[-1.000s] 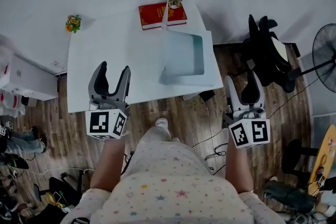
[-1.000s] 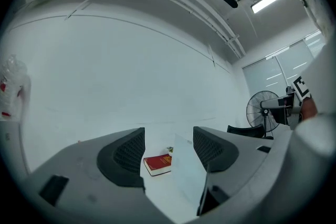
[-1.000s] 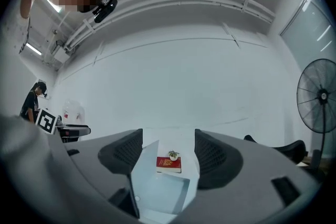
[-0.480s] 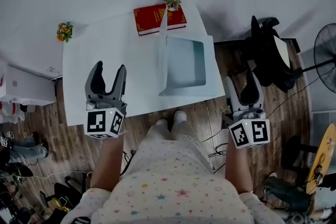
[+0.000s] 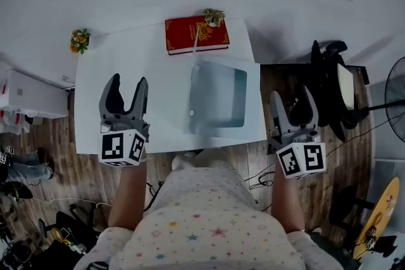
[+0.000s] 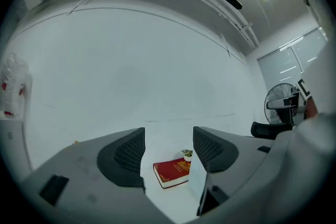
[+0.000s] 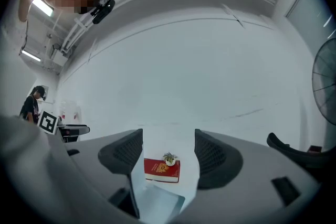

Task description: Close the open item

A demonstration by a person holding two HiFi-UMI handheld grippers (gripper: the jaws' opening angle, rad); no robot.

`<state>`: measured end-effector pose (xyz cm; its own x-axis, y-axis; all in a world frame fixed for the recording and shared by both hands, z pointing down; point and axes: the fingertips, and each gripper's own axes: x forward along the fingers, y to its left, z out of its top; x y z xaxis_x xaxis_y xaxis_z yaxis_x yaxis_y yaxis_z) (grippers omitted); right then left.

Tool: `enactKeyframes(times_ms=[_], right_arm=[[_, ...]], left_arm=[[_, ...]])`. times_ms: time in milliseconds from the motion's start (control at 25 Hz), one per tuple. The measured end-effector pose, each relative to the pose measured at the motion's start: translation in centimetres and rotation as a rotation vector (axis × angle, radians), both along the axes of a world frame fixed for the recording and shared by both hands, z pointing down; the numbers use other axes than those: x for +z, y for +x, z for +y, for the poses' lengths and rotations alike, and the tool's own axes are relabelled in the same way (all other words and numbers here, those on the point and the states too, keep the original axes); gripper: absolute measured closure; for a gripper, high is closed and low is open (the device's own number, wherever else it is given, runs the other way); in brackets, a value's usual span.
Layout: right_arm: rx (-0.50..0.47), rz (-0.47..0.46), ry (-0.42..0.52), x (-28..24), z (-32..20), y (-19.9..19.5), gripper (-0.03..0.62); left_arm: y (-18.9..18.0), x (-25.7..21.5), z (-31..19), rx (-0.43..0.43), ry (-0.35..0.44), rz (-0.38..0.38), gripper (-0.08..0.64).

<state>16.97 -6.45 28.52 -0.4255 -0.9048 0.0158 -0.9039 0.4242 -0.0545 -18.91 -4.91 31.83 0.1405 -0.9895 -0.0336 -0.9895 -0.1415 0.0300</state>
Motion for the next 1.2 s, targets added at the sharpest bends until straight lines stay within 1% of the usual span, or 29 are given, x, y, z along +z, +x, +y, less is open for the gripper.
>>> enactKeyframes(times_ms=[160, 320, 480, 640, 840, 920, 1200], right_arm=[[-0.056, -0.010, 0.013, -0.4, -2.9, 0.0, 0.301], [-0.102, -0.020, 0.004, 0.0, -4.9, -0.2, 0.301], [-0.128, -0.020, -0.001, 0.2, -6.2, -1.2, 0.301], [-0.131, -0.021, -0.006, 0.2, -7.1, -2.5, 0.301], [-0.142, -0.023, -0.011, -0.1, -7.8, -5.6, 0.306], [-0.151, -0.023, -0.016, 0.0, -8.1, -7.2, 0.325], [-0.254, -0.008, -0.073, 1.3, -9.1, -13.9, 0.335]], left_arm=[[0.0, -0.2, -1.2, -0.058, 0.004, -0.008, 0.295], [0.2, 0.0, -1.7, -0.101, 0.000, -0.006, 0.295], [-0.3, 0.2, -2.5, -0.119, -0.006, -0.004, 0.295], [-1.4, 0.0, -3.5, -0.111, -0.003, -0.002, 0.295], [-3.7, 0.0, -4.5, -0.097, -0.007, 0.000, 0.295], [-4.5, 0.1, -4.7, -0.090, -0.013, -0.003, 0.295], [-6.5, 1.2, -5.1, -0.076, -0.040, 0.003, 0.295]])
